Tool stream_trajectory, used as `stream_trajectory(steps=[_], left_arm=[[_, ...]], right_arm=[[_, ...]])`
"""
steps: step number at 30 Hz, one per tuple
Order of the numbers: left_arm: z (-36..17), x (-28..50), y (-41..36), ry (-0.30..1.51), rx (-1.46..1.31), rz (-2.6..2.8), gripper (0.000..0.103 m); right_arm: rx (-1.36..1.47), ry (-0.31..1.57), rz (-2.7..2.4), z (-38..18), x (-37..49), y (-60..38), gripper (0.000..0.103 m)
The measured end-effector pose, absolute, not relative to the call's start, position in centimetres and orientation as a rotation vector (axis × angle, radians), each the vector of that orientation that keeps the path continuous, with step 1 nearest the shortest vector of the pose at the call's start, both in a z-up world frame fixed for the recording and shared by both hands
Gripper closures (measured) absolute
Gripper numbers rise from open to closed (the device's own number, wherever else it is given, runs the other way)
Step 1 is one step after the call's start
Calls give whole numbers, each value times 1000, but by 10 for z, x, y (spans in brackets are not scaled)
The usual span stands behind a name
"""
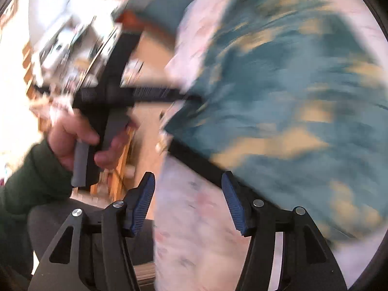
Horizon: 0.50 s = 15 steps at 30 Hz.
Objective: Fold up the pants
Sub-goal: 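Lift the hem with the right gripper while the left gripper grasps the other hem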
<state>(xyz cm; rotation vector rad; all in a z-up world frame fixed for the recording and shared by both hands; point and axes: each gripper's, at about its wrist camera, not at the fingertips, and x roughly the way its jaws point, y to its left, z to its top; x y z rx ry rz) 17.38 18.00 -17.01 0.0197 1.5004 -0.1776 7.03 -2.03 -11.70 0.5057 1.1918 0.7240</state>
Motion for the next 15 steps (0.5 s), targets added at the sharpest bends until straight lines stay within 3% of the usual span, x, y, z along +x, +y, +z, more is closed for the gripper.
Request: stream_trajectory(steps=[4,6,7,8,10,12,15], left_arm=[[-171,164,160,1509,100,-253,18],[-173,164,157,1531,76,-267,20],[-176,164,156,1542,53,-263,26],[-179,165,153,1560,55,-250,45],[-179,163,145,1555,109,-244,60],[-173,159,134,1550,154,-289,90],[-171,149,119,1537,258,-315,98]], right_arm=[[598,1087,451,-107,65,-110,27],[637,1082,348,-116,73,-134,26],[648,1093,309,-125,81,-144,26],[657,1091,302,-133,85,-152,26],[657,1122,282,-151,90,-158,27],[722,1158,343,-166,87,-163,29],[704,1167,463,-172,80,-142,38]])
